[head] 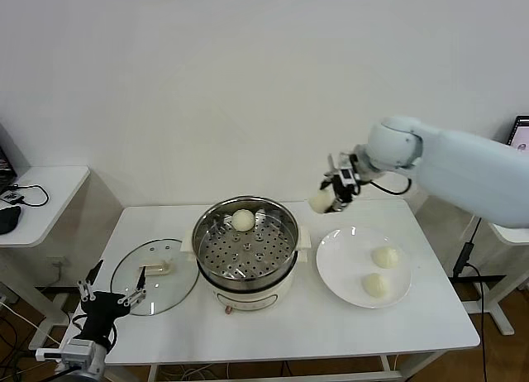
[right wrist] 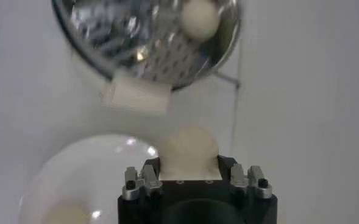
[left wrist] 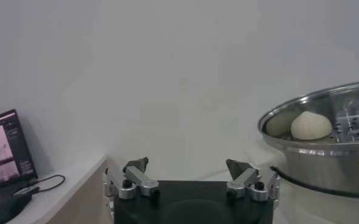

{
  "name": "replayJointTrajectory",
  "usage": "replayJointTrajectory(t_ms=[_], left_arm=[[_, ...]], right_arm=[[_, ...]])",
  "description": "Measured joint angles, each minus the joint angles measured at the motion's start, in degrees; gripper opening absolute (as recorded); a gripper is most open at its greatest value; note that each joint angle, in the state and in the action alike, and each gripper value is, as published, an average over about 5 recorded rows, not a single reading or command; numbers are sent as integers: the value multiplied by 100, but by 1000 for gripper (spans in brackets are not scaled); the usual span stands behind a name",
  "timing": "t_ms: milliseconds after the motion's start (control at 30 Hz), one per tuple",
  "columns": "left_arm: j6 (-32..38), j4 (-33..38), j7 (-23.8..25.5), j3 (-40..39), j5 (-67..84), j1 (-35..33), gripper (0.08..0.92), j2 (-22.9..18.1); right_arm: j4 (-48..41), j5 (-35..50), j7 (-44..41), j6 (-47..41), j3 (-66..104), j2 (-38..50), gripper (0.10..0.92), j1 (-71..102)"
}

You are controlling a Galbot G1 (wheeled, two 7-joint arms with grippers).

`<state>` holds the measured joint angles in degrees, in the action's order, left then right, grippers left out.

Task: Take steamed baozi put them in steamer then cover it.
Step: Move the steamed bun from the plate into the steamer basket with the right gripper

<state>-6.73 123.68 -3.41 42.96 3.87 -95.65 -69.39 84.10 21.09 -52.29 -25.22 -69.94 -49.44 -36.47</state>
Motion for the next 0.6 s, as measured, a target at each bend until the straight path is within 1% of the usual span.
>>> replayJointTrajectory(t_ms=[267, 600], left_arm=[[11, -6, -4, 73, 1, 47, 823, -42], [21, 49, -11, 137, 15, 110, 823, -71]], right_arm=[[-240, 671, 367, -452, -73, -1065, 594, 19], [-812, 970, 713, -993, -114, -2261, 600, 470]])
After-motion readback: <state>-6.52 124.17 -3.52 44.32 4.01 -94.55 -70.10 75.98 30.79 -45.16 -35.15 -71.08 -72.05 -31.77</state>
